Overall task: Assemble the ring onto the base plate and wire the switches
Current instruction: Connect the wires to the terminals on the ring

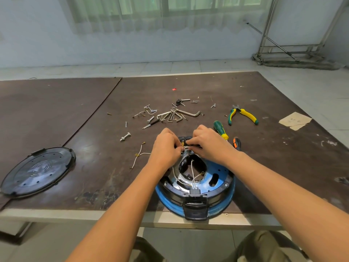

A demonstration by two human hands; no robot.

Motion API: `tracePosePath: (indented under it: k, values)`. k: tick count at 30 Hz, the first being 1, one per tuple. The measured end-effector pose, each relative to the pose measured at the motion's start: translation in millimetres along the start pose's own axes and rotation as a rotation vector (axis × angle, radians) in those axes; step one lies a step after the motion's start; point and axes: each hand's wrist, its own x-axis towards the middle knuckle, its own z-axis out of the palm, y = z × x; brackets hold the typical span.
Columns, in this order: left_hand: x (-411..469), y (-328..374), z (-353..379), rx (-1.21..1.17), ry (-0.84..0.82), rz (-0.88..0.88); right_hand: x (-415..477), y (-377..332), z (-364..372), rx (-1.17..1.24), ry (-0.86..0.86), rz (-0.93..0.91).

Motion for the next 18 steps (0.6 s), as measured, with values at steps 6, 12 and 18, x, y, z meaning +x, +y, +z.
tracePosePath:
  k: [6, 12, 18]
  values:
    - [0.0, -0.6, 0.7, -0.009, 0.001, -0.001, -0.5, -0.2, -0.6, 0.004, 0.001, -0.015]
    - [-0.1, -1.7, 1.2, -0.015, 0.007, -0.007, -0.3, -1.2, -0.9, 0.025, 0.001, -0.005]
    - [1.2, -3.7, 1.6, -0.014, 0.029, 0.001, -0.1, -1.7, -0.4, 0.035, 0.003, 0.008]
